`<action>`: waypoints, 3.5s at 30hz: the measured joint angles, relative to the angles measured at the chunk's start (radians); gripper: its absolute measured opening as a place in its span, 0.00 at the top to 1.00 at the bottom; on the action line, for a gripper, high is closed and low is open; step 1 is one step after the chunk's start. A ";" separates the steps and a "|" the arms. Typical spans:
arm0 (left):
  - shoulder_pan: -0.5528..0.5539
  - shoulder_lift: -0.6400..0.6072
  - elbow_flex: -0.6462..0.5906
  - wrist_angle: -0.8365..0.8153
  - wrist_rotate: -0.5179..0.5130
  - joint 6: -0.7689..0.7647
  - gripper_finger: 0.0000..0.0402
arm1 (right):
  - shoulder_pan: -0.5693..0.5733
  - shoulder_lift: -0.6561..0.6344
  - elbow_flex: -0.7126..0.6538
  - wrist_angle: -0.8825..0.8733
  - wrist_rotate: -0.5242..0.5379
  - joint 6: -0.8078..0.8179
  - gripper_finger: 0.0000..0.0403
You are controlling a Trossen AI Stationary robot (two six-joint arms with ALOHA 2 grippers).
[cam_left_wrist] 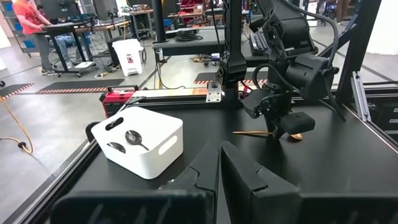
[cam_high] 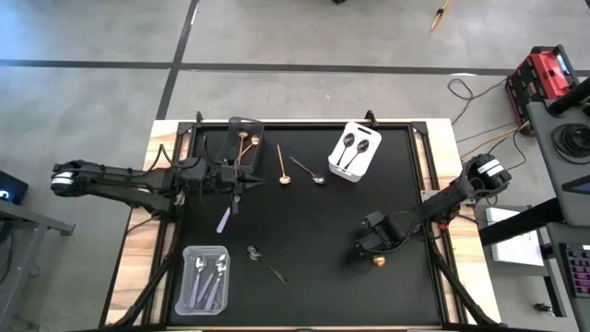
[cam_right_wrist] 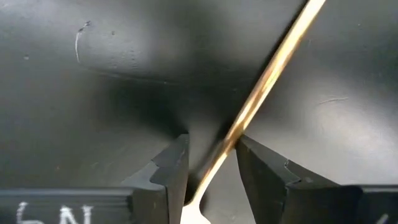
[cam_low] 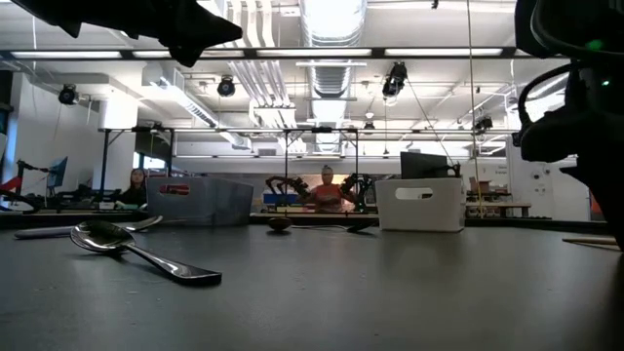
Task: Sort silverware by color (type)
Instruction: Put the gold spoon into the black bin
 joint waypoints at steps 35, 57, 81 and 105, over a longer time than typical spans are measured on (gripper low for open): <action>0.000 0.025 0.000 0.025 0.037 -0.012 1.00 | -0.001 -0.100 0.020 0.200 0.270 -0.249 0.98; -0.001 0.260 0.001 0.383 0.240 -0.126 0.71 | -0.187 -0.088 0.022 1.081 0.319 -1.214 0.98; -0.008 0.630 0.056 0.966 0.526 -0.240 0.66 | -0.222 -0.077 0.022 1.335 0.096 -1.462 0.98; -0.008 0.777 0.236 0.966 0.787 -0.282 0.83 | -0.222 -0.077 0.021 1.331 0.073 -1.462 0.98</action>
